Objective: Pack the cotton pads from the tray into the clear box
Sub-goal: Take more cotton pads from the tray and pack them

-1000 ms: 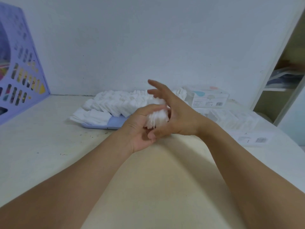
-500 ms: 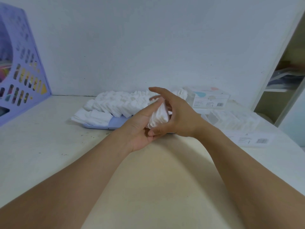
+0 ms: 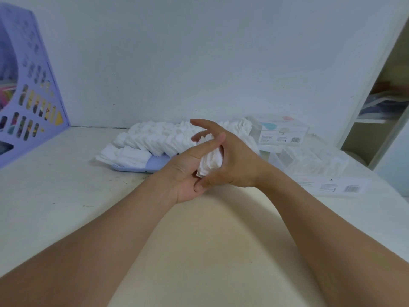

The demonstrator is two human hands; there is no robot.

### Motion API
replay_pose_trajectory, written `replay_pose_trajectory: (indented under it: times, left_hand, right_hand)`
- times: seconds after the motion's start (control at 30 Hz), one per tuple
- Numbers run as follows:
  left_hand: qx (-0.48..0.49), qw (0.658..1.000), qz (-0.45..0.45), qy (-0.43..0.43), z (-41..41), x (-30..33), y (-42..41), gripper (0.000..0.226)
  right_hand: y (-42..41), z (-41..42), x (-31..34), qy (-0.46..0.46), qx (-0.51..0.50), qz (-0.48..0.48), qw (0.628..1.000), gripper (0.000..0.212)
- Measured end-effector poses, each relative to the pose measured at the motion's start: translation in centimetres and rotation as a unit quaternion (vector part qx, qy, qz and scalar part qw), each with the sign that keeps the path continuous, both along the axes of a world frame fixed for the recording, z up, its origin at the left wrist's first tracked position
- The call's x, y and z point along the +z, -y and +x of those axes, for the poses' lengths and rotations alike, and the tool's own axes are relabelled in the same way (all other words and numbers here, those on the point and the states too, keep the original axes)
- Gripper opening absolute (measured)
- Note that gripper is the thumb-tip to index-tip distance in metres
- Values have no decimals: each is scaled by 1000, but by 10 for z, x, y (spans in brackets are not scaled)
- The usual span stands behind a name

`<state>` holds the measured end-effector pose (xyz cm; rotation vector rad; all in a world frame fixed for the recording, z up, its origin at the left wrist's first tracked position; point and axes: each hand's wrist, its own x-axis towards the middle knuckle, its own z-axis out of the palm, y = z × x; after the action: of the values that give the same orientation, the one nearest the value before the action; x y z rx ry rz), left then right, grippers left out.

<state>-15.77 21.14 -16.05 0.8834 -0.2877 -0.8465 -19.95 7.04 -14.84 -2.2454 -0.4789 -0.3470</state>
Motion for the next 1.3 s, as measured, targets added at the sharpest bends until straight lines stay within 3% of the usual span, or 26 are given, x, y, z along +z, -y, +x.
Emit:
replay_pose_trajectory:
  times: [0.13, 0.2, 0.33, 0.4, 0.57, 0.73, 0.87, 1.0, 1.2, 1.3]
  left_hand:
    - [-23, 999, -6, -31, 1, 3, -2, 59]
    - [-30, 999, -9, -16, 2, 3, -1, 59]
    - [4, 1000, 19, -7, 3, -1, 0, 36]
    - [14, 1000, 15, -17, 4, 0, 0, 44]
    - [-15, 999, -19, -31, 3, 3, 0, 59]
    - [-22, 999, 1, -42, 2, 2, -2, 69]
    - [-38, 998, -5, -46, 5, 3, -4, 81]
    - [-61, 997, -17, -40, -3, 7, -2, 76]
    - [-6, 998, -9, -65, -8, 9, 1, 62]
    - [-3, 998, -12, -56, -5, 10, 1, 71]
  right_hand:
    - [-4, -1, 0, 43, -32, 5, 999, 99]
    - [-2, -2, 2, 56, -44, 5, 997, 96]
    - [2, -3, 2, 17, -25, -13, 999, 111]
    - [2, -3, 2, 23, -25, -17, 999, 114]
    - [-1, -3, 2, 62, -55, -4, 997, 97]
    - [0, -3, 1, -23, -18, -38, 999, 118]
    - [-3, -4, 3, 26, -46, -31, 998, 99]
    - [-6, -6, 4, 49, -55, 60, 996, 84]
    - [-5, -5, 1, -26, -20, -3, 999, 113]
    - [-3, -5, 3, -7, -33, 31, 999, 107]
